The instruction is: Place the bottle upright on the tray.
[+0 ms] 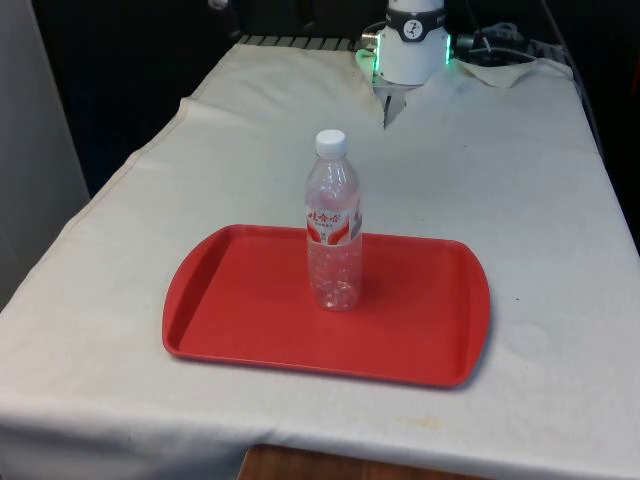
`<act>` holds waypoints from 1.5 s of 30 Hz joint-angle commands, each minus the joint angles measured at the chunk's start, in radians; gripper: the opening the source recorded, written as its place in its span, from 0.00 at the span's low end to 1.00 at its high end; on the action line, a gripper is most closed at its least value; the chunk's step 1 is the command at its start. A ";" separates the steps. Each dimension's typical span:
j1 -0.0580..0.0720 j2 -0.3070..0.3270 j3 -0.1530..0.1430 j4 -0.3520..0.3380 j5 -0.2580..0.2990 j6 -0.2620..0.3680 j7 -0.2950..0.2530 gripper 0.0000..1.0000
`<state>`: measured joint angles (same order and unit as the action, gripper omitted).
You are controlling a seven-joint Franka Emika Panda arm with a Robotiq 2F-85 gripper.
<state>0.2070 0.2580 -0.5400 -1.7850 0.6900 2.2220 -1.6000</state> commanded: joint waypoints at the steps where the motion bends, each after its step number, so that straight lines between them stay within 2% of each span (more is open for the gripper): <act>1: 0.010 0.000 -0.005 -0.002 -0.029 0.013 0.017 1.00; 2: 0.002 0.000 0.003 0.001 -0.018 0.000 0.007 1.00; 3: 0.011 0.000 -0.002 -0.001 -0.045 0.014 0.023 1.00; 9: 0.017 0.000 0.008 0.002 -0.102 0.015 0.046 1.00; 10: 0.009 0.000 0.014 0.003 -0.084 0.003 0.033 1.00; 11: 0.018 0.000 0.009 0.002 -0.109 0.015 0.049 1.00; 19: 0.024 0.001 0.022 0.005 -0.183 0.014 0.081 1.00; 20: 0.016 0.000 0.028 0.006 -0.159 0.004 0.066 1.00; 21: 0.025 0.001 0.024 0.006 -0.192 0.014 0.085 1.00; 25: 0.027 0.002 0.034 0.008 -0.236 0.013 0.106 1.00; 27: 0.026 0.001 0.037 0.008 -0.245 0.013 0.110 1.00; 28: 0.018 0.000 0.045 0.008 -0.232 0.004 0.100 1.00; 29: 0.027 0.002 0.042 0.009 -0.261 0.013 0.118 1.00; 35: 0.027 0.002 0.059 0.012 -0.323 0.011 0.148 1.00; 36: 0.019 0.000 0.065 0.012 -0.304 0.004 0.136 1.00; 37: 0.027 0.002 0.061 0.012 -0.331 0.011 0.152 1.00; 45: 0.028 0.001 0.081 0.014 -0.401 0.010 0.189 1.00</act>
<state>0.2270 0.2580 -0.4510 -1.7710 0.3060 2.2260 -1.4220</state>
